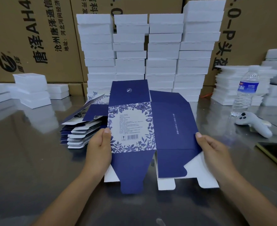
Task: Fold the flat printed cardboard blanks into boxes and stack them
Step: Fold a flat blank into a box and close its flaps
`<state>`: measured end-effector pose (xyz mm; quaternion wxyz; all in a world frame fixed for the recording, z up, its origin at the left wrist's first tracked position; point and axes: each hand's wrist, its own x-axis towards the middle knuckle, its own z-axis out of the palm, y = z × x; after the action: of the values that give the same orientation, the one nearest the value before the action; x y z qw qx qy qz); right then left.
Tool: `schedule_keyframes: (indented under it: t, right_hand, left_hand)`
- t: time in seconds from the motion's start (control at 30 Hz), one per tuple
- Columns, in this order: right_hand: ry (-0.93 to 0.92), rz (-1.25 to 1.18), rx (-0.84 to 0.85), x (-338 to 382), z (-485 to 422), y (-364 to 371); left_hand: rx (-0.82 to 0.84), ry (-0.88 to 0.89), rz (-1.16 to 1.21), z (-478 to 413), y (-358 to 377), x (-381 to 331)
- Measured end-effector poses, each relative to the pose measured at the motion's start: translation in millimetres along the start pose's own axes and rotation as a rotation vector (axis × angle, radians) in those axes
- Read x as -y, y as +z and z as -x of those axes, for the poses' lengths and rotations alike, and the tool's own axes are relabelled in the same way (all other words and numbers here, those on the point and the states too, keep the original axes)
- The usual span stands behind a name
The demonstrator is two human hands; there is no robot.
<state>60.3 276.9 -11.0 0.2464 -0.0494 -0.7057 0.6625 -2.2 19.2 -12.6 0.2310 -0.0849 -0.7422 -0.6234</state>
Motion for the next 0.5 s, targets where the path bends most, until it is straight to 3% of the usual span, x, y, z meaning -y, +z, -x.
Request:
schedule_keyframes:
  t: [0.3, 0.5]
  right_hand:
    - [0.019, 0.048, -0.040, -0.4, -1.2, -2.6]
    - [0.057, -0.007, -0.072, 3.9, -0.2, -7.5]
  left_hand:
    - [0.096, -0.132, 0.234, 2.7, 3.2, -4.9]
    - [0.268, -0.122, 0.169, 8.0, 4.2, -9.3]
